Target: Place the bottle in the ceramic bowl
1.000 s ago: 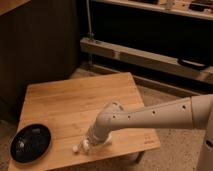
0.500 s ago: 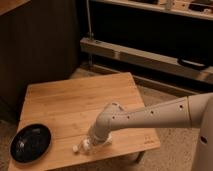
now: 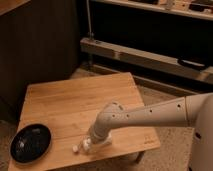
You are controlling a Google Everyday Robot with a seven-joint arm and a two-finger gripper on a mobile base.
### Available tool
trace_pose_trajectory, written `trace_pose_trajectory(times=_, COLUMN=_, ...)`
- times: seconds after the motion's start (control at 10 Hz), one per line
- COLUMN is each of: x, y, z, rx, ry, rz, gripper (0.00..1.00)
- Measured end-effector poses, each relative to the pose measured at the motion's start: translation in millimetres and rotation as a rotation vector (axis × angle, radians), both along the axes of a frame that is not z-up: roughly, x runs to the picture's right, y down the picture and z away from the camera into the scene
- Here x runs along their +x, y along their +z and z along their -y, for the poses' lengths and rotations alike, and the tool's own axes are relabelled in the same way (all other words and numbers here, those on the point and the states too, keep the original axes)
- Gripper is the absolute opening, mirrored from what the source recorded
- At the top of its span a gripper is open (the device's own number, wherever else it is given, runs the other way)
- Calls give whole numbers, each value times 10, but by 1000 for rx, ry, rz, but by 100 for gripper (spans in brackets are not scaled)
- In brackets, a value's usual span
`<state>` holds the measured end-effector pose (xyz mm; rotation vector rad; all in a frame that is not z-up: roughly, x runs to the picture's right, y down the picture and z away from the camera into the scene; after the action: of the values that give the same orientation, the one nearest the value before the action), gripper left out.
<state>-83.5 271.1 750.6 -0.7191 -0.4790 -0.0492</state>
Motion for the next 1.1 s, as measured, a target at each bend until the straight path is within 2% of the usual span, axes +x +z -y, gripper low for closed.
trace_pose_trajectory(times=0.5, x=-73, y=52, z=0, rx=-24, ry=-14, rz=10, gripper=65)
trace_pose_trajectory(times=0.6, x=-96, y=1, z=-6, rx=-41, ry=-15, rz=15, gripper=60)
trace_pose_trajectory(times=1.0, x=-151, y=-111, z=31, rx=-78, ry=-25, rz=32, gripper=20)
trace_pose_trajectory(times=1.1, x=-152, y=-126, z=31, rx=-83, ry=-30, rz=35, gripper=13)
